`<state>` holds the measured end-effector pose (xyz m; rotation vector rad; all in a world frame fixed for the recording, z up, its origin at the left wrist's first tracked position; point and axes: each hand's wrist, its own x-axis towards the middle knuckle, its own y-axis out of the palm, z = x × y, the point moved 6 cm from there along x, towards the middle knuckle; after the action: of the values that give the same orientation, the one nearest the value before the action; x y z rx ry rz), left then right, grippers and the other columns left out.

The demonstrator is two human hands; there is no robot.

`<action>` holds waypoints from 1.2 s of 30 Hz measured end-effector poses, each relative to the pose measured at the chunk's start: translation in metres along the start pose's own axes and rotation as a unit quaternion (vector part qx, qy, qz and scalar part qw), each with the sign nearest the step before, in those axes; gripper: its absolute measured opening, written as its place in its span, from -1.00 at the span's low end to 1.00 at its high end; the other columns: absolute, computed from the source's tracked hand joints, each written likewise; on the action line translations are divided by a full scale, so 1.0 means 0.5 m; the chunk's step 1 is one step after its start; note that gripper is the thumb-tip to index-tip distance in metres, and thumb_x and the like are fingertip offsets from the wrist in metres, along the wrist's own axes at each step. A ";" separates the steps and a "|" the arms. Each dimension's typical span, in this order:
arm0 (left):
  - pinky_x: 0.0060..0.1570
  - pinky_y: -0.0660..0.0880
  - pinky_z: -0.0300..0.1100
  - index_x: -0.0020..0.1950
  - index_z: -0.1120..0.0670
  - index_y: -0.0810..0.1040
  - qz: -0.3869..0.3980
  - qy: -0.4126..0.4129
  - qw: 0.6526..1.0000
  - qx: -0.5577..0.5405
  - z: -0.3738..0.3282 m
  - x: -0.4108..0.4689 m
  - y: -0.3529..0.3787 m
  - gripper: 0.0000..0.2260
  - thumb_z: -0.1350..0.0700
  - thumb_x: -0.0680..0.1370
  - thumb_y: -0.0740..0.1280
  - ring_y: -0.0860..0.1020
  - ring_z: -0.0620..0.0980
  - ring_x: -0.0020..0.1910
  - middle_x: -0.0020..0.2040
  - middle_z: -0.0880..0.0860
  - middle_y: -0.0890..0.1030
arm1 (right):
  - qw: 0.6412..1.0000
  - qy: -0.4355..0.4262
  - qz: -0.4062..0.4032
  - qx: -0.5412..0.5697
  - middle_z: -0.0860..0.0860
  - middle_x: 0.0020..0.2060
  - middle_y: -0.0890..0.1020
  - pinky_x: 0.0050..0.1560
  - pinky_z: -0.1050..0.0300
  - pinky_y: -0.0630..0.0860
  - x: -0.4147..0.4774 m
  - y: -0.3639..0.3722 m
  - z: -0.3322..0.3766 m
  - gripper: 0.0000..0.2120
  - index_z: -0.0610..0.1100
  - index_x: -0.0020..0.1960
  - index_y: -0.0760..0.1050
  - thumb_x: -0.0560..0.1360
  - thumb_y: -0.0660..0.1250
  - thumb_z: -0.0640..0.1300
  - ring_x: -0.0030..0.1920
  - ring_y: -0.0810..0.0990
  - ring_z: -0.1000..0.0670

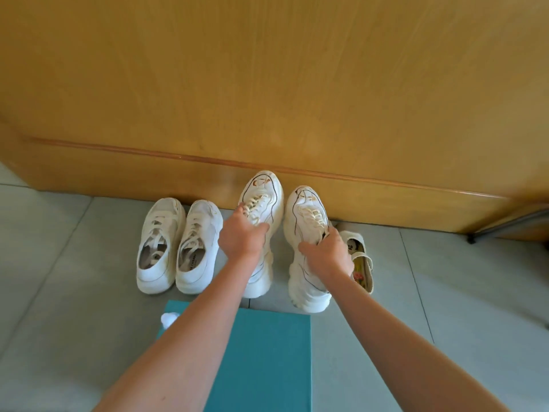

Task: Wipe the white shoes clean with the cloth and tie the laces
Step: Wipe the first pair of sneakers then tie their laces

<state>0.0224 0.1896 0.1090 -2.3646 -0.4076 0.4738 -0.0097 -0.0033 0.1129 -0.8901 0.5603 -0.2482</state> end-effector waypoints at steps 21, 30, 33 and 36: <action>0.05 0.46 -0.02 0.46 0.10 0.27 0.051 -0.021 0.993 0.101 0.271 -0.370 -0.093 -0.40 0.01 0.48 0.39 0.54 0.13 0.15 0.22 0.12 0.54 | 0.995 0.090 0.043 -0.005 -0.04 0.12 0.56 0.08 0.01 0.47 -0.390 0.108 -0.173 -0.45 -0.05 0.31 0.28 0.40 0.35 0.08 0.08 0.56 -0.12; 0.03 0.46 -0.03 0.45 0.09 0.27 0.059 -0.042 0.988 0.134 0.278 -0.366 -0.069 -0.37 -0.09 0.46 0.36 0.51 0.11 0.18 0.26 0.09 0.52 | 0.995 0.084 0.040 -0.028 -0.05 0.14 0.53 0.01 0.04 0.45 -0.382 0.126 -0.182 -0.42 -0.06 0.34 0.22 0.42 0.34 0.10 0.09 0.55 -0.13; 0.05 0.44 -0.02 0.43 0.09 0.29 0.055 -0.051 0.986 0.148 0.274 -0.367 -0.066 -0.38 -0.12 0.45 0.37 0.44 0.11 0.24 0.28 0.09 0.48 | 0.996 0.077 0.036 -0.032 -0.06 0.15 0.52 0.00 0.04 0.44 -0.382 0.128 -0.185 -0.40 -0.07 0.34 0.20 0.43 0.34 0.13 0.09 0.54 -0.13; 0.03 0.44 -0.03 0.42 0.10 0.26 0.053 -0.061 0.983 0.162 0.264 -0.371 -0.065 -0.37 -0.13 0.46 0.37 0.39 0.10 0.27 0.30 0.10 0.44 | 0.996 0.070 0.033 -0.037 -0.07 0.17 0.50 0.04 0.02 0.45 -0.386 0.128 -0.187 -0.37 -0.07 0.37 0.17 0.43 0.34 0.13 0.12 0.53 -0.14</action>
<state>-0.2050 0.2115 0.0800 -2.0549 -0.2387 0.6842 -0.2234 0.0565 0.0848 -0.9283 0.7314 -0.2332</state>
